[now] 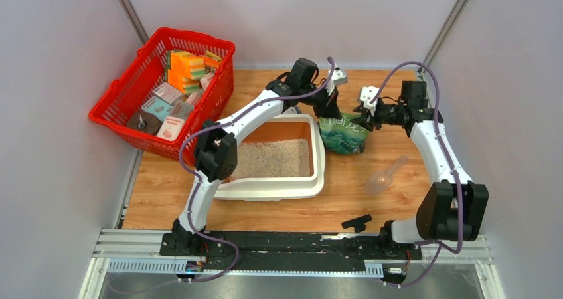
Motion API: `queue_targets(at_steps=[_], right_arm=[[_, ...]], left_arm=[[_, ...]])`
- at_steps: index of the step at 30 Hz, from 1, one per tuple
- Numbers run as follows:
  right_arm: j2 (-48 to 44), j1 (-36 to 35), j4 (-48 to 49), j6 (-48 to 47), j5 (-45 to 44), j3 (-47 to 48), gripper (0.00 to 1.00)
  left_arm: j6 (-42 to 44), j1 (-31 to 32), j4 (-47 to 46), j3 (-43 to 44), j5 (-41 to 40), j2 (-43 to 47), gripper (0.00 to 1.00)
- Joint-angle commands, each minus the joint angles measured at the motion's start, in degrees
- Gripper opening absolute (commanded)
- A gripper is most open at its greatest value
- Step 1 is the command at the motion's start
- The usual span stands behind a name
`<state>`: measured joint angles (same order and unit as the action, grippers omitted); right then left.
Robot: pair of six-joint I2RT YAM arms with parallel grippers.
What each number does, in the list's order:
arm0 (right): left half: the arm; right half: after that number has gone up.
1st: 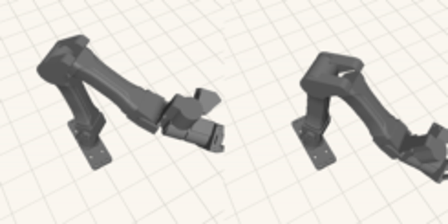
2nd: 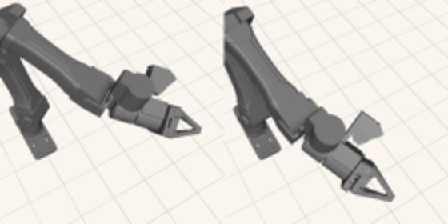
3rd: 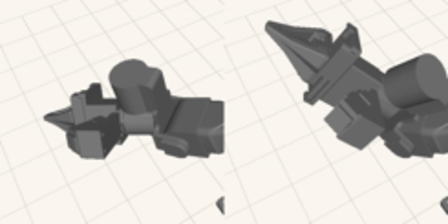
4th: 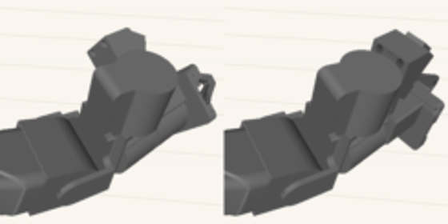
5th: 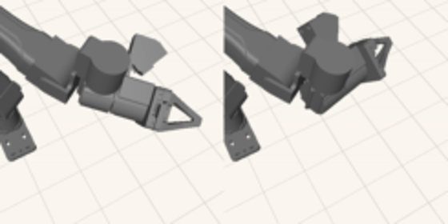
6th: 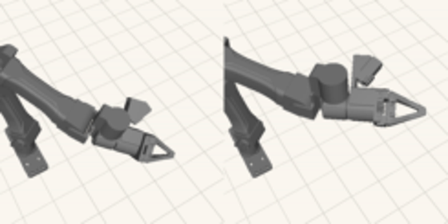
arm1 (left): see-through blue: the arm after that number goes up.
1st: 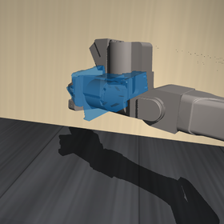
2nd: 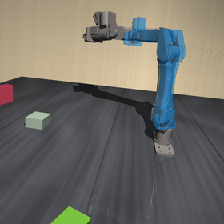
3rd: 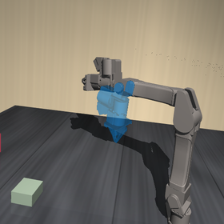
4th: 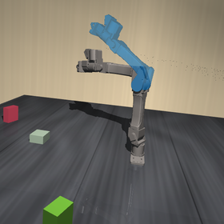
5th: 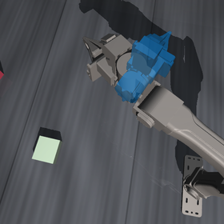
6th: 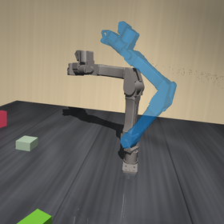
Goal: Fill the litter box with clean litter
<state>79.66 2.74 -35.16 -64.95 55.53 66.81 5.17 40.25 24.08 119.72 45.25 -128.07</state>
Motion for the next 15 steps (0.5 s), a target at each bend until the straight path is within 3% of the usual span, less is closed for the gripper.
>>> queue_targets(at_steps=[1,8,15], right_arm=[[2.25,-0.28,-2.97,-7.02,0.2,2.89,0.41],[4.71,-0.11,-3.43,-7.39,-0.77,2.98,0.4],[7.09,2.44,-6.14,-5.72,-0.95,6.58,0.33]], left_arm=[[-3.49,-1.14,-5.0,0.95,3.0,0.81,0.0],[-4.03,-1.58,-5.18,1.74,4.14,0.28,0.0],[-4.12,-2.28,-4.74,2.62,4.93,-0.16,0.0]])
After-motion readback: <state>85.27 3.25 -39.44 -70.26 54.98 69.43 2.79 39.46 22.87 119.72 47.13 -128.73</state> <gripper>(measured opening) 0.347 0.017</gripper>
